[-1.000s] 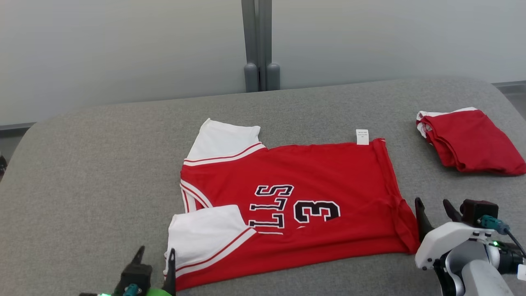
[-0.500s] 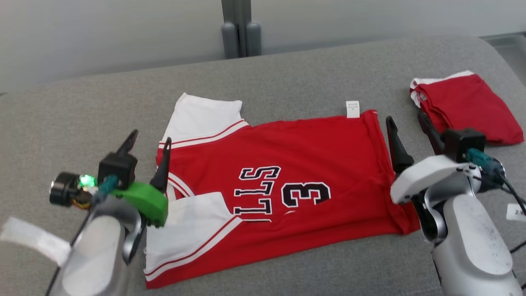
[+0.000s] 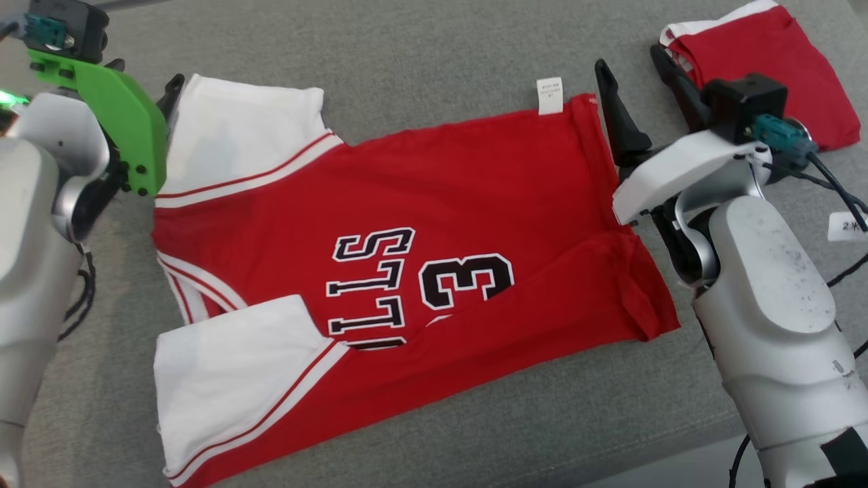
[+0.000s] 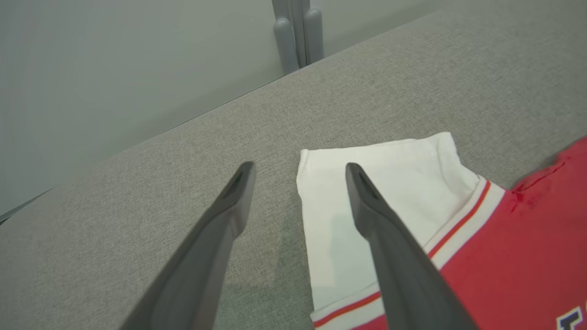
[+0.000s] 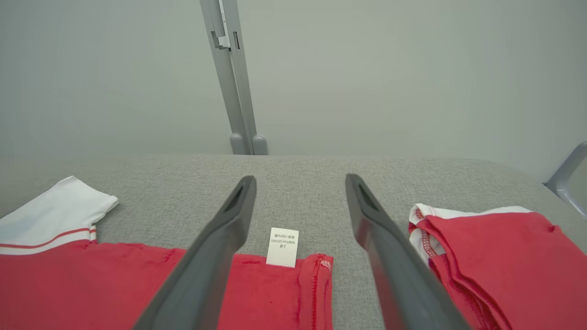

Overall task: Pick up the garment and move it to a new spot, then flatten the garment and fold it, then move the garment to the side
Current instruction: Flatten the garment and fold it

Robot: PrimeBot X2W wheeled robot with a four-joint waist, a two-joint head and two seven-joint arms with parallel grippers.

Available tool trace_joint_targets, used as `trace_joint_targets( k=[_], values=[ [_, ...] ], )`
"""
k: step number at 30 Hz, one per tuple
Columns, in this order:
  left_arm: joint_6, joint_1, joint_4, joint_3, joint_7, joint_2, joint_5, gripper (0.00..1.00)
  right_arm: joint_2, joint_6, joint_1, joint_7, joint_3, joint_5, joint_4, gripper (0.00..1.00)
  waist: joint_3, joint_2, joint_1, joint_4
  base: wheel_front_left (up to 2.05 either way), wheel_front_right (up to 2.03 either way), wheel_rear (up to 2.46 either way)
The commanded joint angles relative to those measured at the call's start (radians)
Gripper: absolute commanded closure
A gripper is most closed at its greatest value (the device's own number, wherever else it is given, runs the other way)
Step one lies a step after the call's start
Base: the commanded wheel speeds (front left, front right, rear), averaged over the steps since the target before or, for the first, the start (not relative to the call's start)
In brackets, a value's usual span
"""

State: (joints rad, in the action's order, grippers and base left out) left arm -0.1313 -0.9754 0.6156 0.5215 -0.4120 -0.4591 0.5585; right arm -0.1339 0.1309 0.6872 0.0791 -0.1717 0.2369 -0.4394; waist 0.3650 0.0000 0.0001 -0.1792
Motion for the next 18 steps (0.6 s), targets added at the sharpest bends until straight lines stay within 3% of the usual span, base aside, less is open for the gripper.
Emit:
trace_joint_targets(
  k=[1,10,18],
  values=[
    [0.002,-0.043,0.006,0.021,-0.023,-0.033,0.021,0.0,0.001,0.0,0.031,0.014,-0.018,0.009,-0.013,0.0,0.112,0.0,-0.0001,-0.094,0.0,0.0,0.0],
    [0.002,-0.166,0.069,0.148,-0.112,-0.132,0.137,0.0,0.005,0.0,0.14,0.067,-0.102,0.064,-0.094,0.0,0.165,0.0,-0.0001,-0.143,0.0,0.0,0.0],
    [0.002,-0.198,0.138,0.235,-0.133,-0.15,0.149,0.0,0.012,0.0,0.165,0.111,-0.127,0.085,-0.153,0.0,0.186,0.0,-0.0001,-0.149,0.0,0.0,0.0]
  ],
)
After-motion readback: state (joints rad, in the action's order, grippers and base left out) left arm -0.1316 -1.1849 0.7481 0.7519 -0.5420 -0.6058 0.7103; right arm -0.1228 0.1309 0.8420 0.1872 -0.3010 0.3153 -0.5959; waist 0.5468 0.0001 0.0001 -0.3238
